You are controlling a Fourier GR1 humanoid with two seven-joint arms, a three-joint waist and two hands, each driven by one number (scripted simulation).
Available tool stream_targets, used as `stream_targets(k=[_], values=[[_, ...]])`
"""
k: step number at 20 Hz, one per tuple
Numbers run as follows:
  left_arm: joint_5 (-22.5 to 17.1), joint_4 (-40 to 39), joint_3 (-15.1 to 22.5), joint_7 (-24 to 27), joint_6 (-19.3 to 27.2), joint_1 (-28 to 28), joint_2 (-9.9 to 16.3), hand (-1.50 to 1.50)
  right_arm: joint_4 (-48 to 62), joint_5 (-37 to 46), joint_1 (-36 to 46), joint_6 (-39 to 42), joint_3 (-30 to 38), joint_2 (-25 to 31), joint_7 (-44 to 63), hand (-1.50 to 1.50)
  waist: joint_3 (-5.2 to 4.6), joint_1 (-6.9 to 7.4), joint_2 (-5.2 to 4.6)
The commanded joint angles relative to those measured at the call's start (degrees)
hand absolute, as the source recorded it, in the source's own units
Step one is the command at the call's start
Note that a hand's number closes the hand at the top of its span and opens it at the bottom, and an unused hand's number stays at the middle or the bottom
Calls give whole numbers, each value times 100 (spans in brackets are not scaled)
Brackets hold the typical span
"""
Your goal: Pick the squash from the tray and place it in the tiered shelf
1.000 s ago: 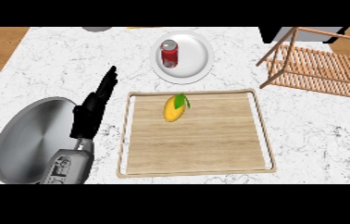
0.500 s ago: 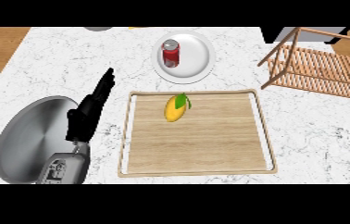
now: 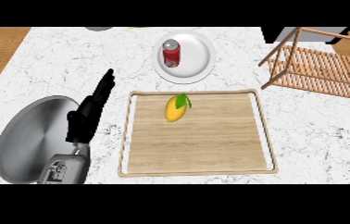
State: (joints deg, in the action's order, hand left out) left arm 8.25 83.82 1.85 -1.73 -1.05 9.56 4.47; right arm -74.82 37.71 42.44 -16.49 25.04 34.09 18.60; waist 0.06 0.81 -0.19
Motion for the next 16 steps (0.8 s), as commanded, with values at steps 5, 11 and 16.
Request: stream_targets(k=[5,11,16], values=[[32,309,65,-147,-67,-210,21,0,1716,-754,438,-629,436,109,-1466,150,-2,21,-1],[5,-133,-64,7,-23,153,-39,0,2067,68,34,-636,82,621,-821,150,-16,-57,-27],[-84,312,21,110,-188,-545,8,0,2349,192,44,-1037,278,723,-334,-150,-6,-9,14]])
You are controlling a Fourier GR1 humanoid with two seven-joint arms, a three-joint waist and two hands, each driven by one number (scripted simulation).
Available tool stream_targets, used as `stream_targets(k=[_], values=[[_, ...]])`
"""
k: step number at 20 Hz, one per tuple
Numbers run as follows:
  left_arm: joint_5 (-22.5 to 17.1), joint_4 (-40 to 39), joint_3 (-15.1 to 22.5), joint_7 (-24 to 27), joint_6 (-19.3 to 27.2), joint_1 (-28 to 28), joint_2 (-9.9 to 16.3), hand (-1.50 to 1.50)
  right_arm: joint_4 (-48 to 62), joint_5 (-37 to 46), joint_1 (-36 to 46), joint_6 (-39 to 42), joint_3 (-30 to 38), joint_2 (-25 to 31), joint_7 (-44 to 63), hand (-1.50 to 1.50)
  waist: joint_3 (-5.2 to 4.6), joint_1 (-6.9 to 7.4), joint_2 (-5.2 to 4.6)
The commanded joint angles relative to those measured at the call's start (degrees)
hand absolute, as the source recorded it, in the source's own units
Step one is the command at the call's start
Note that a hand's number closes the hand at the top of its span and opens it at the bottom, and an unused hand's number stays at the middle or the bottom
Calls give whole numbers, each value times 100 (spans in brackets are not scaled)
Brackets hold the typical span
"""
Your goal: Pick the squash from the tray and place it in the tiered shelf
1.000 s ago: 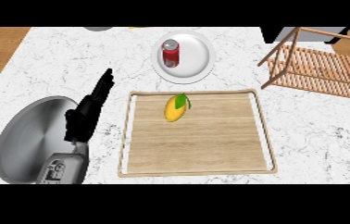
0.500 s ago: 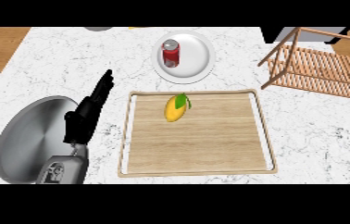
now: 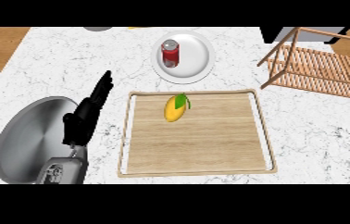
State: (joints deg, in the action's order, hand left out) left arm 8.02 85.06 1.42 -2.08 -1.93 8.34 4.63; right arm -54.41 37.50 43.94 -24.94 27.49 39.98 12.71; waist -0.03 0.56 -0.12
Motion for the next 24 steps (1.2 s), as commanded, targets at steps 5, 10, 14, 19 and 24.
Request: stream_targets(k=[5,10,14,19,24], values=[[44,-172,-51,41,33,78,-35,0,287,-487,-206,-165,333,71,-94,-150,4,-34,5],[-133,-122,-217,406,-246,-234,227,0,69,-1189,-63,255,615,176,-221,-150,3,-18,11],[147,-370,-61,107,125,289,-94,0,-94,-1468,69,662,517,366,-40,-150,2,-54,12],[16,-76,-129,127,-79,28,68,0,-432,-1912,61,668,747,422,128,-150,2,-34,18],[79,-324,-130,149,6,201,-1,0,-517,-2455,216,263,1504,593,239,-150,3,-70,19]])
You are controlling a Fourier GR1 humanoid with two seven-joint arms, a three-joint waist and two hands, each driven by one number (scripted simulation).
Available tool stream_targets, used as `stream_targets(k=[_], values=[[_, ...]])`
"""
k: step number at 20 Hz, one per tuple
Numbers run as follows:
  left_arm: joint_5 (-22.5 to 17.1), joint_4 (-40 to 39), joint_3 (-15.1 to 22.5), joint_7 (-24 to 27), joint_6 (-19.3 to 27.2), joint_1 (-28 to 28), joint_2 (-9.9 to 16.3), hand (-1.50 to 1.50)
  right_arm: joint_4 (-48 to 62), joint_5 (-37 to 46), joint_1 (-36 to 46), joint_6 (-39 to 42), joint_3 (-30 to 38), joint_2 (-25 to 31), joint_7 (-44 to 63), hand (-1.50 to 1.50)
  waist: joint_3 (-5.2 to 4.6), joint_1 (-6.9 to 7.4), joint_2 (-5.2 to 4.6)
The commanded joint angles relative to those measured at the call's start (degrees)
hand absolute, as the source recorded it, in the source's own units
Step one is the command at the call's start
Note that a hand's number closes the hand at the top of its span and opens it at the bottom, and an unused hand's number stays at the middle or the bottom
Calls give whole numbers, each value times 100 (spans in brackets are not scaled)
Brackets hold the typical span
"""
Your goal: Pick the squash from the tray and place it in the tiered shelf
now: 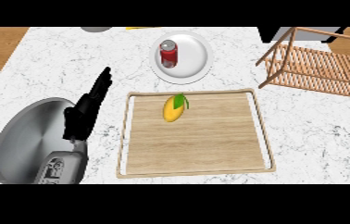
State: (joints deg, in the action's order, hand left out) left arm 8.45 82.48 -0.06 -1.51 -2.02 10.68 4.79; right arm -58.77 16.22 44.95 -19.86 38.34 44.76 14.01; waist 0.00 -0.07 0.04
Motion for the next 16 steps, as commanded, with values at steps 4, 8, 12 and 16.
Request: stream_targets(k=[4,8,12,16], values=[[132,-91,97,-25,226,98,-224,0,-191,-422,-84,-44,711,806,939,-150,-2,-59,12],[73,-93,-68,128,127,27,-12,0,95,-788,-828,527,1404,1361,1293,-150,1,-123,18],[161,379,166,-92,192,-300,-158,0,43,-1117,-1896,1333,1919,1401,1356,-150,5,-129,35],[-26,215,-87,110,29,-351,48,0,669,-1530,-2858,2448,2862,2035,871,-150,10,-205,33]])
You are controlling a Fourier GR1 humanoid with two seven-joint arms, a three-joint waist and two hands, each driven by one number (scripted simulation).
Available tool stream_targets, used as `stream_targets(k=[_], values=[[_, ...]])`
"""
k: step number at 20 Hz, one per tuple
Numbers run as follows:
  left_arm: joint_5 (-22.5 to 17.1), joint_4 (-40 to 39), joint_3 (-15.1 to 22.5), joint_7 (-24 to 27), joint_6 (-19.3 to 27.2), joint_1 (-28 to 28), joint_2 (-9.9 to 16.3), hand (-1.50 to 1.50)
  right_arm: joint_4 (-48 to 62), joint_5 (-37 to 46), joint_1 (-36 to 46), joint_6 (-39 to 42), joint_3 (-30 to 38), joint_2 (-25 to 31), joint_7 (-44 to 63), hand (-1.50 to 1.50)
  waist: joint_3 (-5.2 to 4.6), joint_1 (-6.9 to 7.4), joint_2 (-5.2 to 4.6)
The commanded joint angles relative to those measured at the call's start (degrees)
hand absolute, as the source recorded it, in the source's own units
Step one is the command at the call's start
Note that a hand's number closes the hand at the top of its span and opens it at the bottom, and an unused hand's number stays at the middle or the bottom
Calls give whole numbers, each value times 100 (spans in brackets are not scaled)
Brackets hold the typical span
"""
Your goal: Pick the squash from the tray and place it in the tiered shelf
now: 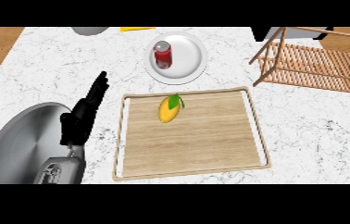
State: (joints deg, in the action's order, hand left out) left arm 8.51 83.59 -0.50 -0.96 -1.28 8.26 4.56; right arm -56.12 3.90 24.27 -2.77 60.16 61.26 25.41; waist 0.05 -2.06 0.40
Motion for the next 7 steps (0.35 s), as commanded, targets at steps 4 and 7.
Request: stream_targets(k=[4,7], values=[[54,225,48,-148,88,-198,-52,0,673,-539,-1768,1684,1349,363,-932,-150,6,-27,4],[206,279,230,-178,194,-139,-194,0,1183,-745,-2172,2138,1822,764,-996,-150,2,48,-13]])
